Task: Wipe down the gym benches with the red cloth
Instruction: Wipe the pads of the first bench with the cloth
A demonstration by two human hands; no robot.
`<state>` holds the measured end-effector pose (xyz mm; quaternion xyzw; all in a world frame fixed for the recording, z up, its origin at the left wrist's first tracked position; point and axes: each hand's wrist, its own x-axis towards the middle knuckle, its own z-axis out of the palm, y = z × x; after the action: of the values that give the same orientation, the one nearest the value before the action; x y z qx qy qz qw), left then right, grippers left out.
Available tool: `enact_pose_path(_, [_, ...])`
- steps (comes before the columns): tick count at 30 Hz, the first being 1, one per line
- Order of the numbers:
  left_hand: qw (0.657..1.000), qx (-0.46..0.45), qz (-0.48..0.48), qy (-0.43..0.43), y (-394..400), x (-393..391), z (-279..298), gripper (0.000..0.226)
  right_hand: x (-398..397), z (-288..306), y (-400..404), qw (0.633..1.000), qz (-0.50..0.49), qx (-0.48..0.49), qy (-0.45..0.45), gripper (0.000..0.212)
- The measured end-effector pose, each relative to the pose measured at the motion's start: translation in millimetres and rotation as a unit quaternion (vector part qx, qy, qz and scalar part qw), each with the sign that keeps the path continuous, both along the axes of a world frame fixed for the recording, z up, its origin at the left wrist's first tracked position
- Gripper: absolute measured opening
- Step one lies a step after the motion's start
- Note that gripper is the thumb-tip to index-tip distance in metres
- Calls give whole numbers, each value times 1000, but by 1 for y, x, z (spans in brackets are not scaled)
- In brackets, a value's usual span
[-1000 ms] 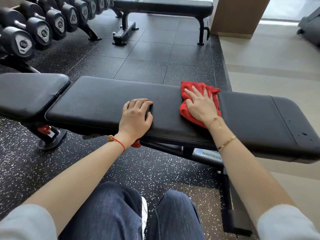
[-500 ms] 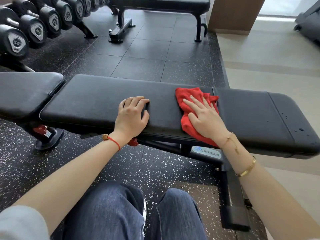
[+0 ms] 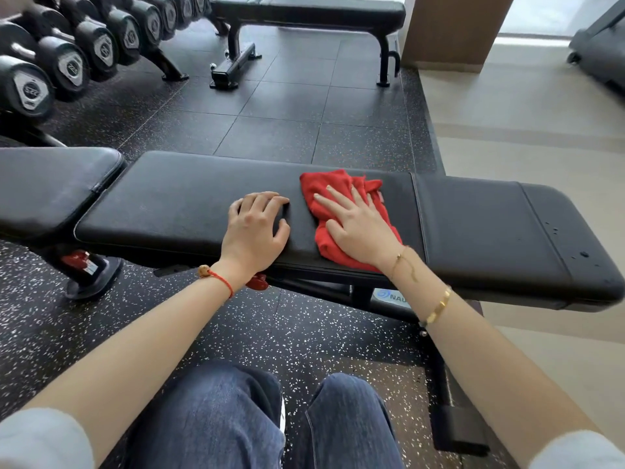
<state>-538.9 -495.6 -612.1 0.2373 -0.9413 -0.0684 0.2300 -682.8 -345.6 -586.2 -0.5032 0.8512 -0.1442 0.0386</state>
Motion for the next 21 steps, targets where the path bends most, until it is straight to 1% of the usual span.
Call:
enact_pose_path(3, [1000, -1, -8, -3, -1, 2, 0, 38, -2, -3, 36, 1000, -8, -19, 10, 55])
enact_pose_path(6, [1000, 0, -12, -1, -1, 3, 0, 40, -26, 0, 54, 998, -65, -8, 2, 54])
enact_pose_path(10, [1000, 0, -5, -1, 1, 1, -1, 39, -53, 5, 28, 992, -124, 25, -9, 52])
enact_pose_path(13, [1000, 0, 0, 0, 2, 1, 0, 37, -56, 8, -7, 990, -139, 35, -10, 52])
enact_pose_path(15, [1000, 0, 2, 0, 2, 1, 0, 37, -46, 9, -22, 992, -120, 40, -3, 52])
enact_pose_path(17, [1000, 1, 7, 0, 2, 1, 0, 37, -26, 7, -26, 996, -77, 37, 8, 53])
enact_pose_path(21, [1000, -2, 4, 2, 2, 1, 1, 39, 12, -1, 1, 1000, 3, -1, 27, 56])
